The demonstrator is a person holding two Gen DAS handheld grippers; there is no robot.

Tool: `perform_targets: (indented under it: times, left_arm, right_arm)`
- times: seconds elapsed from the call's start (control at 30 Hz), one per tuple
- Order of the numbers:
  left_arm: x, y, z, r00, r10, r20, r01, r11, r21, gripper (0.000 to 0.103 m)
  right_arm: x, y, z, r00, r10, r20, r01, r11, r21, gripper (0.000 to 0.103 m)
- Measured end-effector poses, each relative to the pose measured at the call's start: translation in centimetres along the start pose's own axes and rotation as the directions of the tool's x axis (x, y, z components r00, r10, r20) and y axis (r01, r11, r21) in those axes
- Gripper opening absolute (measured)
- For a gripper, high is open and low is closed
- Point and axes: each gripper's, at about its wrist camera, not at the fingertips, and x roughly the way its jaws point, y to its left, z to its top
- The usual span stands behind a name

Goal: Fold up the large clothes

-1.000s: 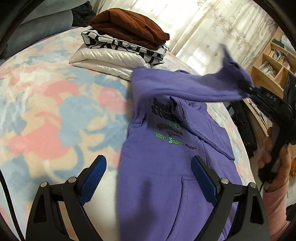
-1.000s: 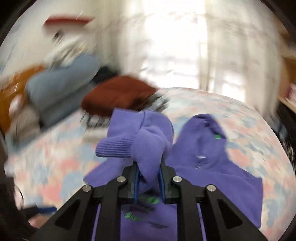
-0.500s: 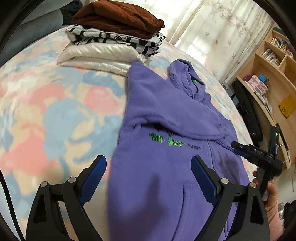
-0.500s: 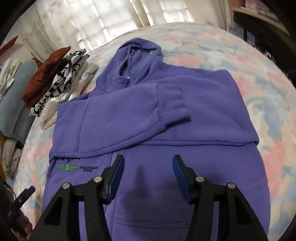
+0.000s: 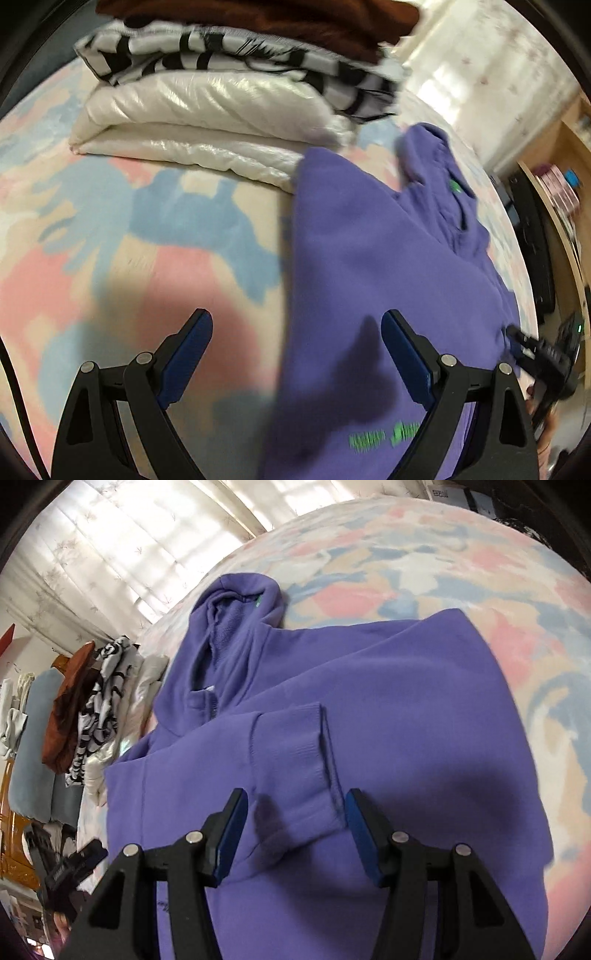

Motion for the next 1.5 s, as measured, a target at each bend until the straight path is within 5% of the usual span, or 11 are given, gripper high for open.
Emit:
perform_targets:
  times: [0.17, 0.23, 0.3, 0.37, 0.47, 0.63, 0.8, 1.03, 1.1, 1.3, 1.5]
  left_arm:
    - [2.6, 0.5, 1.4, 1.0, -0.008, -0.008, 0.008, 0.999, -0.048, 0.091]
    - [3.2, 0.0, 1.7, 1.0, -0.007, 0.001, 0.007, 0.999, -0.034, 0.086]
    - [3.6, -1.0, 1.8, 1.0, 0.0, 0.001, 0.0, 1.0, -0.001, 0.068]
    - [4.0, -1.8, 2.2, 1.0, -0.021, -0.004, 0.021, 1.0, 0.023, 0.021]
    - [2.7, -3.9, 2.2, 0.995, 0.05, 0.085, -0.057, 0.995, 0.082, 0.014]
    - [0.6, -6.5, 0.8, 0.956, 0.125, 0.266, -0.176, 0.968, 0.177, 0.013]
    - [3.3, -5.8, 0.5, 0.961, 0.206, 0.187, -0.24, 0.953, 0.186, 0.017]
    - [-0.3, -6.5, 0.5, 0.945, 0.233, 0.23, -0.283, 0.933, 0.22, 0.055]
    - [-1.9, -7.7, -0.1, 0.935, 0.232, 0.267, -0.301, 0.918, 0.259, 0.056]
    - [-1.9, -11.2, -0.6, 0.979, 0.118, 0.167, -0.161, 0.949, 0.271, 0.056]
    - [2.0, -14.5, -1.3, 0.97, 0.152, 0.19, -0.207, 0.926, 0.315, 0.056]
  right_arm:
    - [1.3, 0.9, 0.5, 1.0, 0.02, 0.022, -0.019, 0.998, -0.054, 0.057]
    - [1.4, 1.9, 0.4, 0.999, -0.005, 0.045, 0.01, 0.993, -0.114, 0.041]
    - [1.4, 2.9, 0.2, 0.997, -0.047, 0.056, 0.056, 0.981, -0.185, 0.032]
    - [1.0, 4.5, -0.2, 0.992, -0.084, 0.091, 0.106, 0.956, -0.275, 0.026]
    - [-0.7, 6.2, -0.3, 0.982, -0.075, 0.172, 0.131, 0.931, -0.342, 0.024]
    - [-3.4, 6.4, 0.1, 0.954, -0.023, 0.3, 0.122, 0.941, -0.315, 0.024]
    - [2.8, 3.5, 0.1, 0.986, -0.159, 0.052, 0.167, 0.956, -0.242, 0.034]
    - [-1.7, 3.7, -0.4, 0.981, -0.117, 0.152, 0.15, 0.962, -0.228, 0.045]
    - [-3.1, 4.3, -0.7, 0.979, -0.097, 0.182, 0.14, 0.96, -0.241, 0.045]
    - [-3.3, 9.3, -2.1, 0.985, 0.0, 0.175, 0.06, 0.939, -0.338, 0.045]
    - [1.8, 13.8, -2.8, 0.995, 0.031, 0.094, 0.007, 0.923, -0.386, 0.045]
